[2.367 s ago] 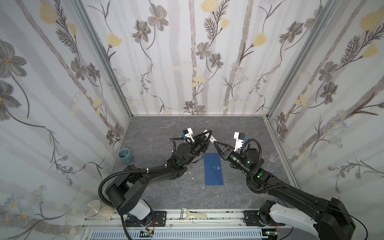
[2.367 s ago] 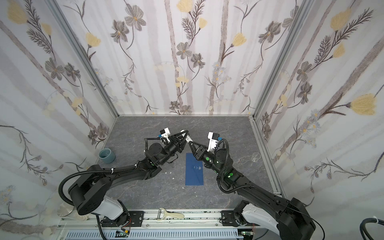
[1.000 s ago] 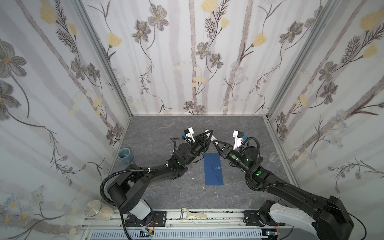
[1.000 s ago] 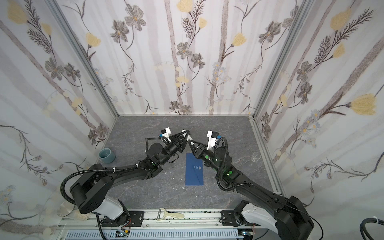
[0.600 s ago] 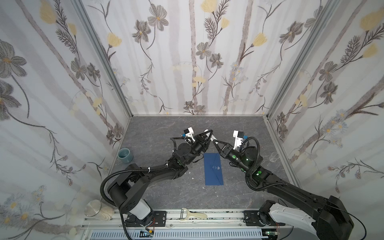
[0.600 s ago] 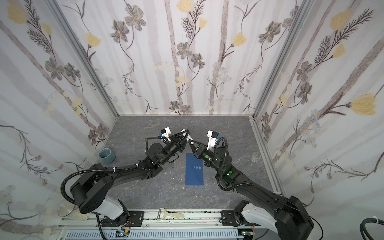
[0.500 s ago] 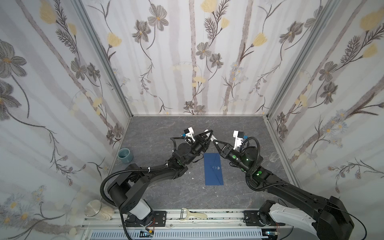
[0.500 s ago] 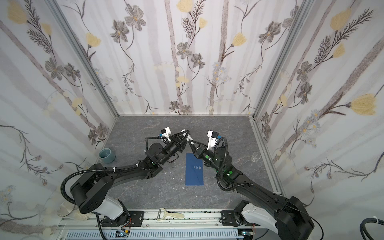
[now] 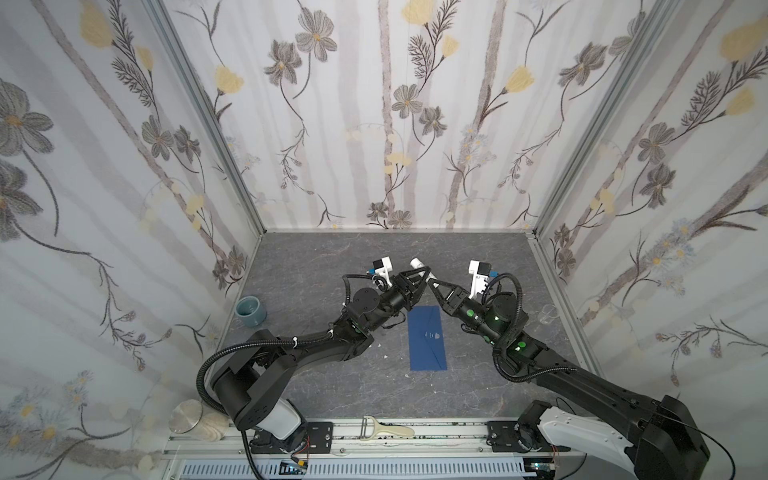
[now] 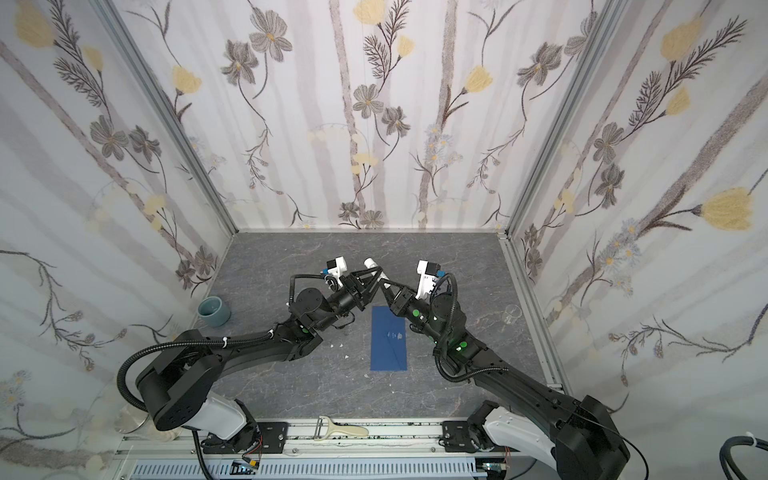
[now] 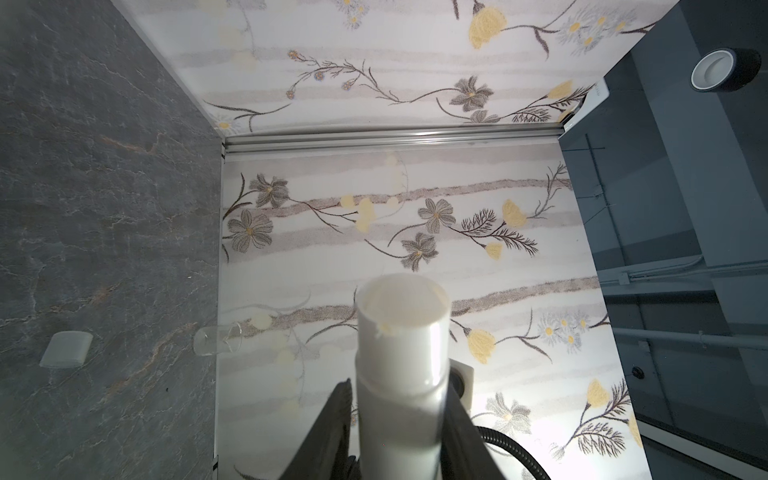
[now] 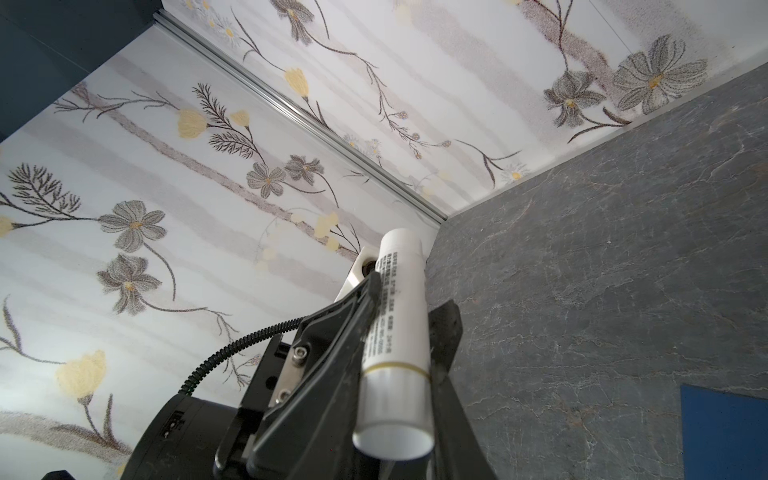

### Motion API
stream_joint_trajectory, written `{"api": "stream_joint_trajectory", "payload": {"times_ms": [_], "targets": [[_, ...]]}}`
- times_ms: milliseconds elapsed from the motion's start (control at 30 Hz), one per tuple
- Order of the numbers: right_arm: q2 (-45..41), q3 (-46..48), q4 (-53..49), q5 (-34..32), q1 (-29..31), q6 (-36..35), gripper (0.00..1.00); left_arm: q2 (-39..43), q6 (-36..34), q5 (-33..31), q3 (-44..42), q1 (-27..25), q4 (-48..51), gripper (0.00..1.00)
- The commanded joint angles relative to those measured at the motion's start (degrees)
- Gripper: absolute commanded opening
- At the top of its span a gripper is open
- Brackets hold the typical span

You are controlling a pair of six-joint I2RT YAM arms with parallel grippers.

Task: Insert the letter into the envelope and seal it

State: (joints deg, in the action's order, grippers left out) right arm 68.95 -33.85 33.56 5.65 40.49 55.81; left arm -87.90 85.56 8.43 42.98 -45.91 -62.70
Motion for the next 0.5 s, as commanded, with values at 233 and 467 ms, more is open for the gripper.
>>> {"api": "stream_joint_trajectory", "payload": {"times_ms": [233,467], "targets": [[0.82,-1.31,1.1,1.12,0.03,-0.35,0.15,-0.32,0.4,1.38,0.86,0.03,-1.73,0.33],[1.1,-1.4,1.55,1.56,0.01,-0.35,0.14,-1.05,0.67,1.9,1.58,-0.14,-1.73,0.31]]}}
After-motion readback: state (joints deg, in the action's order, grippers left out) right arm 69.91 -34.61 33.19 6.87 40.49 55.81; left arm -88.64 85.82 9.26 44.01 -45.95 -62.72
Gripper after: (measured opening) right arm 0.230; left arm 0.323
